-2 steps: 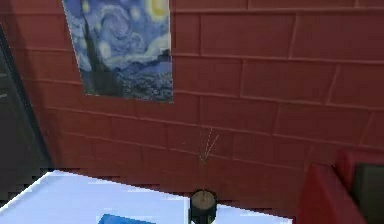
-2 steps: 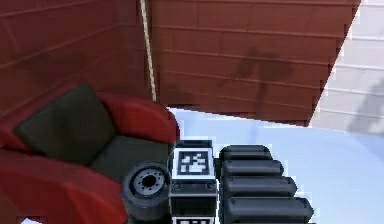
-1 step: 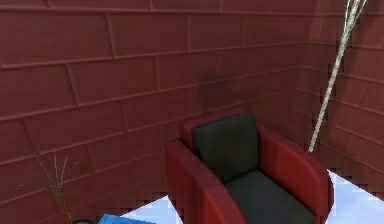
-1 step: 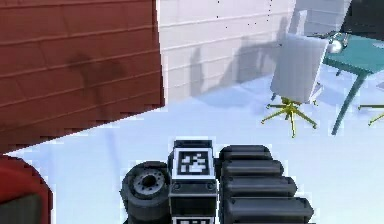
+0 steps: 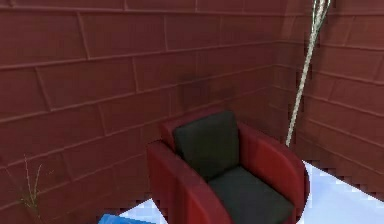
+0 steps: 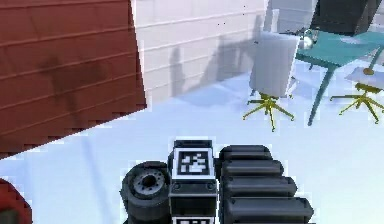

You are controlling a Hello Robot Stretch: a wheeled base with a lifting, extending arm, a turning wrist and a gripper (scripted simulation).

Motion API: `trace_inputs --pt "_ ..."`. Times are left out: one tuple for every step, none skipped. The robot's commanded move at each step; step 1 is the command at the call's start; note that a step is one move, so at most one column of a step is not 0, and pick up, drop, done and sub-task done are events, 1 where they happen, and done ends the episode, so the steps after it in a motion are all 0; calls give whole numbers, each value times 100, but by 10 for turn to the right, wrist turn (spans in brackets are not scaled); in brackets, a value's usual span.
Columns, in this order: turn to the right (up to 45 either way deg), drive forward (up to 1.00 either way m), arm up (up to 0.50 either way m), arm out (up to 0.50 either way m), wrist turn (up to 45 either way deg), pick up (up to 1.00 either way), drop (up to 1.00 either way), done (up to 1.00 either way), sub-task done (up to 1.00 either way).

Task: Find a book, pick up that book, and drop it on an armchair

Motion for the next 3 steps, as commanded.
trace_inputs --pt "0 30 0 0 0 0 0 0 0" --pt "-450 0 0 0 0 0 0 0 0" --pt "-450 0 0 0 0 0 0 0 0"
